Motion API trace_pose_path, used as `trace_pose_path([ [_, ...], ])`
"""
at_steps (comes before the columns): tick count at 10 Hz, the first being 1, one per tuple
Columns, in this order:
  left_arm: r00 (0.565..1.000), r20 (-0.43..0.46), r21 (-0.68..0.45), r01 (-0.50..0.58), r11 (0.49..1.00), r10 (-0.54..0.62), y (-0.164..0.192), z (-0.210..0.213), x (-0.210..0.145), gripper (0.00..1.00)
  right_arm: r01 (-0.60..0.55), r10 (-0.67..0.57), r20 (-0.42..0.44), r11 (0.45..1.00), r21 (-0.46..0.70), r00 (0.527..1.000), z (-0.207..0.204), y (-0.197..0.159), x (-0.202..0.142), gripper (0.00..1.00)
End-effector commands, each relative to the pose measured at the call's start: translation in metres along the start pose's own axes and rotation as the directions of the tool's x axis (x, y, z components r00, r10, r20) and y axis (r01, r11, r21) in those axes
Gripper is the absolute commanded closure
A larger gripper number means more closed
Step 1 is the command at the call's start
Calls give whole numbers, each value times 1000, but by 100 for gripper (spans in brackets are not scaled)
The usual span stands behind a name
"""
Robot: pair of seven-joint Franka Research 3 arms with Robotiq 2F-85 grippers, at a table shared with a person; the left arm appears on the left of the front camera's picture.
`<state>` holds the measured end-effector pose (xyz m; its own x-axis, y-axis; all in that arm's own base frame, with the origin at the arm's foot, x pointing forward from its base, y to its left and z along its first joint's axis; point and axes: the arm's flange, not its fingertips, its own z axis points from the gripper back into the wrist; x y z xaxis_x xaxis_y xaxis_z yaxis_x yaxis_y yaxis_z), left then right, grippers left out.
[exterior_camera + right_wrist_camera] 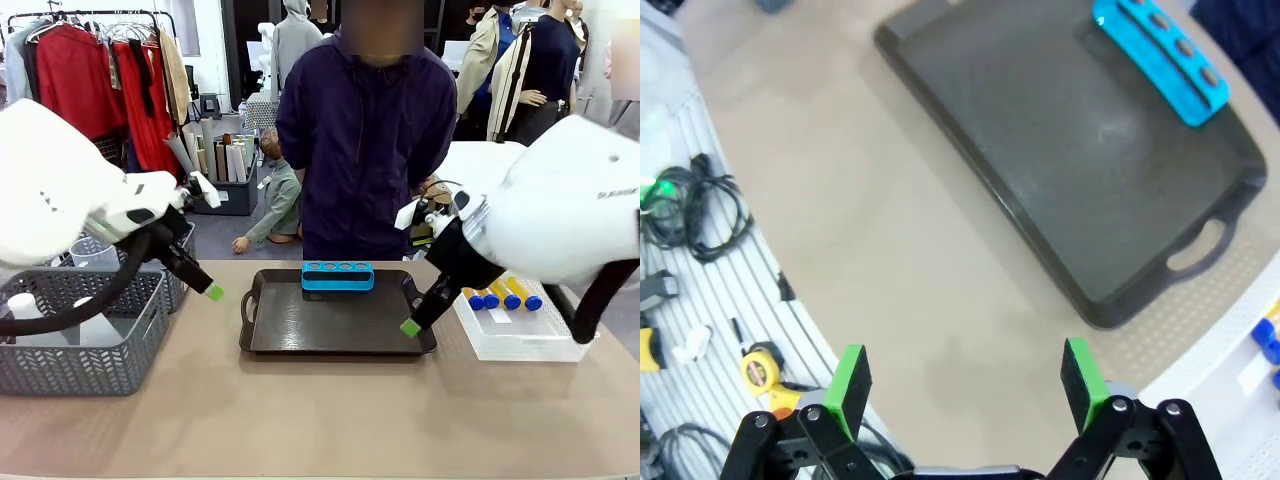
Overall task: Prepare the laboratory tools.
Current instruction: Pick up one Large Measuring Cup and place it on the Handle tray.
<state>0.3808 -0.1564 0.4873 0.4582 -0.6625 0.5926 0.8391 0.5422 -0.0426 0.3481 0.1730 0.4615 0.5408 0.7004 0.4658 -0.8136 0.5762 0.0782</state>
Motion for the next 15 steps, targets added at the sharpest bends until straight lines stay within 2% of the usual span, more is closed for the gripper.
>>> trace_pose_path([
  [1, 999, 38, -67, 39, 997, -37, 15, 9, 2, 0, -4, -4, 73, 994, 114, 997, 25, -24, 2, 0],
  [3, 997, 57, -51, 54, 997, -51, 19, 16, 3, 0, 10, -26, 141, 993, 115, 990, 46, -40, 3, 0],
  [5, 993, 73, 33, 94, 995, -96, 12, 20, 5, 0, 0, -14, 199, 998, 70, 980, 55, -40, 3, 0],
  [6, 998, 44, -30, 48, 998, -47, 16, 22, 4, 0, 28, -40, 133, 996, 89, 990, 54, -36, 4, 0],
  [10, 998, 44, -30, 48, 998, -47, 16, 22, 4, 0, 27, -37, 128, 997, 75, 991, 55, -37, 4, 0],
  [11, 998, 28, -12, 55, 998, -54, 13, 23, 5, 0, -69, 55, 166, 994, 85, 985, 55, -37, 11, 0],
  [13, 986, 13, -2, 166, 986, -166, 12, 49, 14, 0, -163, 146, 214, 985, 64, 966, 73, -34, 28, 0],
  [15, 977, 34, 30, 209, 977, -210, 11, 71, 28, 0, -216, 190, 254, 973, 80, 948, 101, -38, 40, 0],
])
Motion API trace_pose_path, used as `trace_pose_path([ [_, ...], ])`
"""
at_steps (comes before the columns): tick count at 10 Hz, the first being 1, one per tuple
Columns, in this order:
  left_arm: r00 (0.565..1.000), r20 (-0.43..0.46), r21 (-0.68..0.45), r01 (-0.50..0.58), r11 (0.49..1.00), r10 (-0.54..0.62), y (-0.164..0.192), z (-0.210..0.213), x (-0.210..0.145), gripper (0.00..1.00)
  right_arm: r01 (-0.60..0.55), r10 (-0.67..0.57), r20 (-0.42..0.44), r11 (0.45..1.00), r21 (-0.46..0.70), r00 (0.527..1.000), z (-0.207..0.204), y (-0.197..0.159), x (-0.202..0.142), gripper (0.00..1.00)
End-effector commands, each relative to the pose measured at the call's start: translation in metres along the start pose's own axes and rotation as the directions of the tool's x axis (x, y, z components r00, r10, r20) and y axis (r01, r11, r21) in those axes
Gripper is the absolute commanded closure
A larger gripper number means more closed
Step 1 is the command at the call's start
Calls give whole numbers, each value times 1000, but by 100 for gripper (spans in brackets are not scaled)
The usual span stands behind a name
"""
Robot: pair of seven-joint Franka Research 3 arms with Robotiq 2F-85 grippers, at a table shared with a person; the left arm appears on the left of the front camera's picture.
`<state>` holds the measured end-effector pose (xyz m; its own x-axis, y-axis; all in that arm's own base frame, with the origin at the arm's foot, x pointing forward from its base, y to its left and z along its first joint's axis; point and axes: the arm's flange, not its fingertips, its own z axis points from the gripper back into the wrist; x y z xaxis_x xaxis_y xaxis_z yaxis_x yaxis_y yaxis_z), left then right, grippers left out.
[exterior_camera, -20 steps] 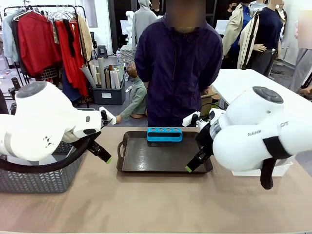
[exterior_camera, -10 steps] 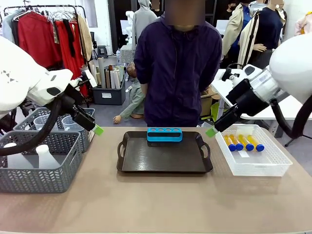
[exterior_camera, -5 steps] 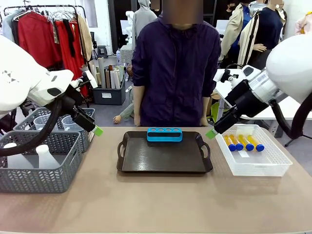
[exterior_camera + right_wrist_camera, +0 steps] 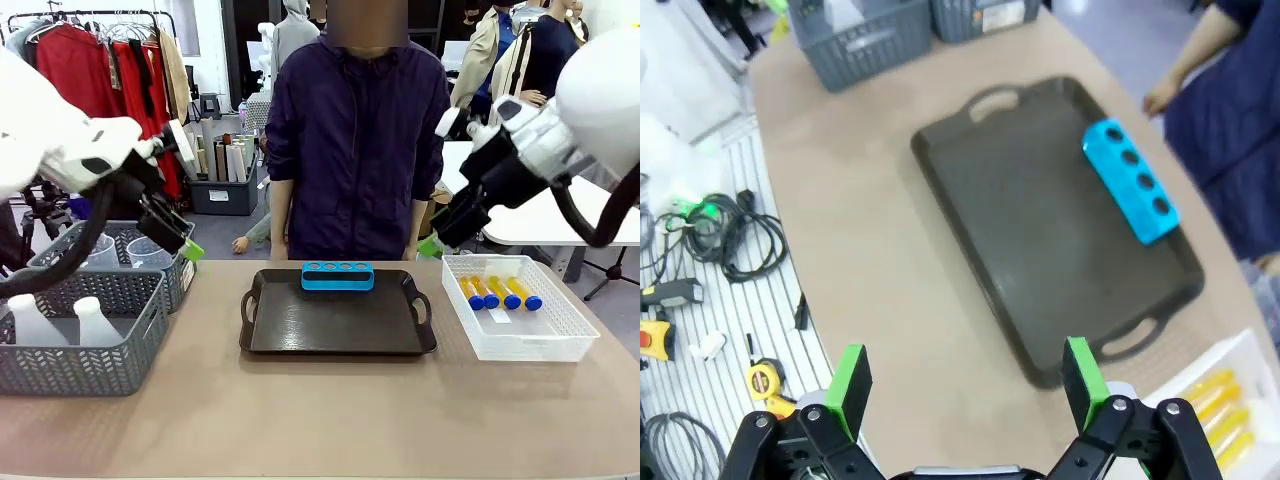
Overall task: Prepare the laboratory tools.
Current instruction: Pick up one Large Measuring Cup and place it on the Handle tray.
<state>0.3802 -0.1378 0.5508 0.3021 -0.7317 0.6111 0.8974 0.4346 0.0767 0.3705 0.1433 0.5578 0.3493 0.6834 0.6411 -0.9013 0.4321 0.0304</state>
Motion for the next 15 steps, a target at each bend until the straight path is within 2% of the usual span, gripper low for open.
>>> trace_pose_path([
  [1, 997, 45, 11, 58, 998, -59, 7, 19, 10, 0, -52, 50, 81, 998, 21, 995, 21, -16, 10, 0],
  [5, 983, 163, 73, 75, 995, -86, 15, 43, 15, 0, -52, 54, 179, 999, -17, 982, 73, -40, 14, 0],
  [7, 972, 218, 44, 80, 996, -88, 15, 50, 14, 0, -42, 42, 201, 999, -6, 979, 92, -47, 11, 0],
  [15, 978, 197, 35, 64, 997, -69, 14, 55, 12, 0, -45, 53, 126, 997, -65, 991, 95, -57, 7, 0],
])
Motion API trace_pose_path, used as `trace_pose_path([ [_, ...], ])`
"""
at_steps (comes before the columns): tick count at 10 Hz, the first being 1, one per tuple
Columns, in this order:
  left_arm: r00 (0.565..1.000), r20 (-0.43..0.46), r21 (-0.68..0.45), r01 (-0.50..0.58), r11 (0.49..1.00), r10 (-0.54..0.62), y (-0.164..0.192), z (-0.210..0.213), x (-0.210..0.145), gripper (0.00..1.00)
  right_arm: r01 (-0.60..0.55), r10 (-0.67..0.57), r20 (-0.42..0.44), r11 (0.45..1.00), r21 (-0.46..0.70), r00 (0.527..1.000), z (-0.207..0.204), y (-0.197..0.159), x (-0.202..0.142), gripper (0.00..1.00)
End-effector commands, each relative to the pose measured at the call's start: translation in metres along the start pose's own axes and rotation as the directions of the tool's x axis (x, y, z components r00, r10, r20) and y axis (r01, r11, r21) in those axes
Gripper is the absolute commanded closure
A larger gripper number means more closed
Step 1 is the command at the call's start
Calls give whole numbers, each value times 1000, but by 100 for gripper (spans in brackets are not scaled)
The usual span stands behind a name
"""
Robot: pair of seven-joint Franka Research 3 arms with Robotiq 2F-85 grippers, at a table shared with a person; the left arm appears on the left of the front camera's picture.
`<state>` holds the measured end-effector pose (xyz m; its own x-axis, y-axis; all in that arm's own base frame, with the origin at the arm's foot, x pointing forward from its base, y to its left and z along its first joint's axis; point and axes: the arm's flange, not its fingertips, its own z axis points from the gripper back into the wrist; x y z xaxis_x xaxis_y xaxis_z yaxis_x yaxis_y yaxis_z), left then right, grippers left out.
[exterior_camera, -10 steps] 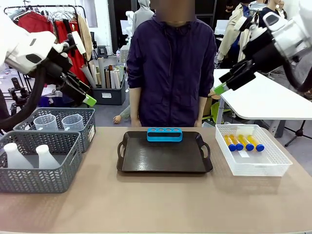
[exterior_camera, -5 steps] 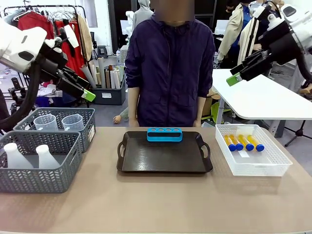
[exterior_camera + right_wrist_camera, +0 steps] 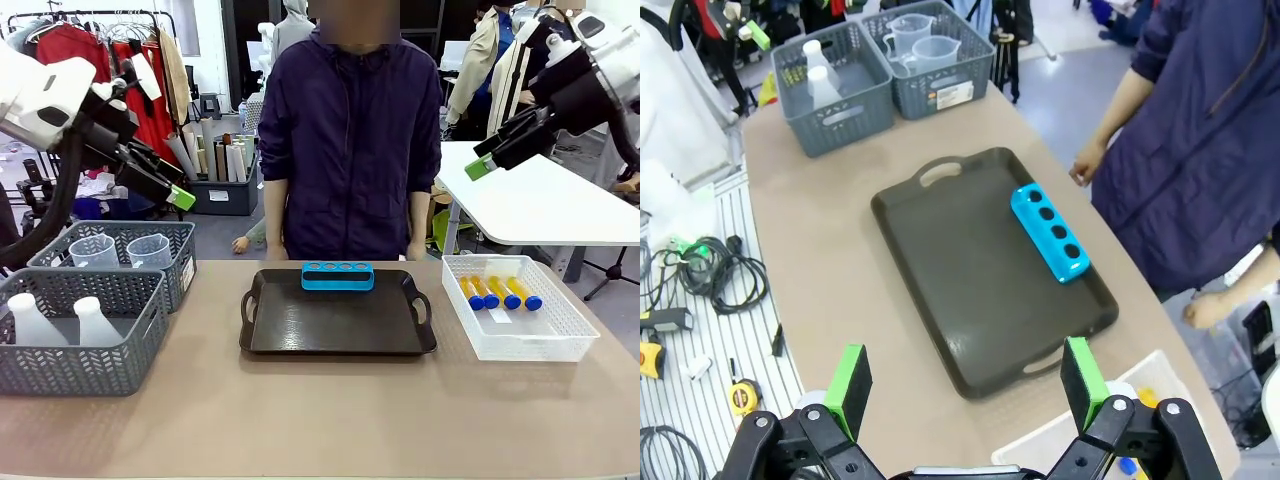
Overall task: Prepare the laboratory tools.
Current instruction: Pick up one Large Measuring Cup and place it on the Handle tray.
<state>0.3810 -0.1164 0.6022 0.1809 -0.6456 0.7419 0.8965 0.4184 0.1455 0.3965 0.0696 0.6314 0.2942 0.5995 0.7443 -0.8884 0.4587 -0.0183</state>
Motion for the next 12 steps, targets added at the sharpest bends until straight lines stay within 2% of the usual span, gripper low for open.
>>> trace_pose_path([
  [1, 1000, -4, -15, 4, 1000, -4, 2, 3, -2, 0, -37, 37, -24, 999, -8, 999, 0, -6, -1, 0],
  [4, 999, -35, -27, 9, 1000, -10, 4, 3, 3, 0, -22, 22, -23, 1000, -7, 1000, -2, -11, -6, 0],
  [5, 997, -72, -35, -2, 999, -1, 4, -1, 3, 0, -11, 11, -7, 1000, -24, 1000, -3, -11, -7, 0],
  [6, 1000, -18, -20, 0, 1000, 0, 1, 1, 1, 0, 6, -6, -16, 1000, -8, 1000, -3, -7, -6, 0],
  [12, 1000, -18, -20, 0, 1000, 0, 1, 1, 1, 0, 6, -6, -16, 1000, -8, 1000, -3, -7, -6, 0],
])
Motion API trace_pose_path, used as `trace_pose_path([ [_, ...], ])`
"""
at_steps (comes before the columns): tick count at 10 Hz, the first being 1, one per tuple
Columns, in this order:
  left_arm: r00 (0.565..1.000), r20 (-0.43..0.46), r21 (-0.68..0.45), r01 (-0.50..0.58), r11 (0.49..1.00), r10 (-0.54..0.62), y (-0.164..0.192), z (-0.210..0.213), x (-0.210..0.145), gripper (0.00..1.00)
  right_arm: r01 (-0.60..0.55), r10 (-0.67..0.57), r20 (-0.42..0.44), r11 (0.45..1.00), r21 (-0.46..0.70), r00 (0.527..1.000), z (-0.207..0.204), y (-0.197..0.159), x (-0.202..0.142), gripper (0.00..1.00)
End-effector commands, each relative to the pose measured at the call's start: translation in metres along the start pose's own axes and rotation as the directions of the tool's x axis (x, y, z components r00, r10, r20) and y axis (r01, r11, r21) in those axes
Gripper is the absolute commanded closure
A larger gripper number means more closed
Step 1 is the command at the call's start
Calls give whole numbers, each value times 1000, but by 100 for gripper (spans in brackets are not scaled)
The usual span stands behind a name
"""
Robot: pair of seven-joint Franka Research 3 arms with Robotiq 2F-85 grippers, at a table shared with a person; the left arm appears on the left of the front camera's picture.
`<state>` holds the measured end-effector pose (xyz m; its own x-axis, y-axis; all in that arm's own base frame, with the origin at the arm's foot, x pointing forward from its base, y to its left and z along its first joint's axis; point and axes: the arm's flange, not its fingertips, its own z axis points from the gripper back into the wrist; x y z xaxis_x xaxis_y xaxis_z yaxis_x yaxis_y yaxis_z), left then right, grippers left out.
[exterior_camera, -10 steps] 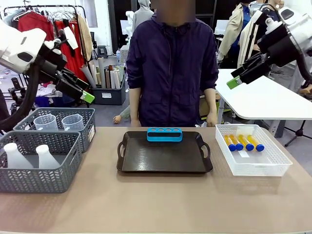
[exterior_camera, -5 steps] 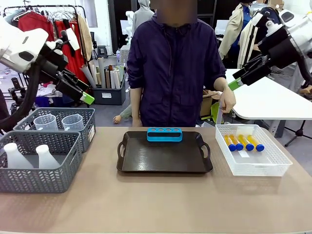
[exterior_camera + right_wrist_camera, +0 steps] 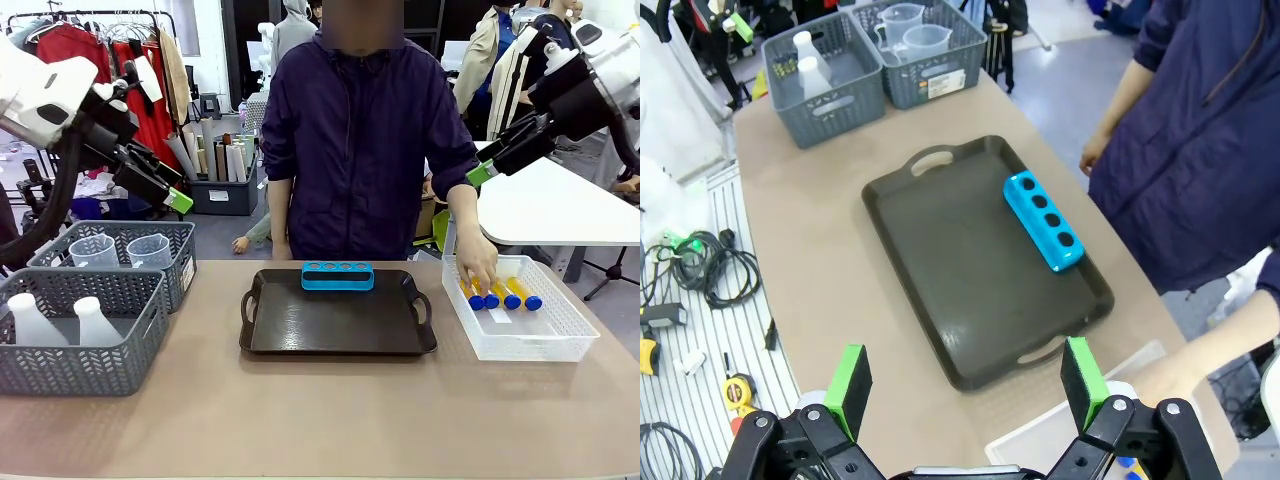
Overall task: Prepare the laboratory tools.
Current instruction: Pick up one Large Measuring Cup and place it on the Handle tray.
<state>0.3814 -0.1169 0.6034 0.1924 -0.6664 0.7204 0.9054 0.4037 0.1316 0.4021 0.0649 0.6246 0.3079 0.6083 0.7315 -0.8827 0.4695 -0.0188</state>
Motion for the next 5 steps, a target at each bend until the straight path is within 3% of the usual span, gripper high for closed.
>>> trace_pose_path([
  [1, 1000, 14, 2, -1, 1000, 1, 0, 1, -1, 0, -2, 2, 3, 1000, 1, 1000, 0, 0, 0, 0],
  [5, 1000, 14, 2, -1, 1000, 1, 0, 1, -1, 0, -2, 2, 3, 1000, 1, 1000, 0, 0, 0, 0],
])
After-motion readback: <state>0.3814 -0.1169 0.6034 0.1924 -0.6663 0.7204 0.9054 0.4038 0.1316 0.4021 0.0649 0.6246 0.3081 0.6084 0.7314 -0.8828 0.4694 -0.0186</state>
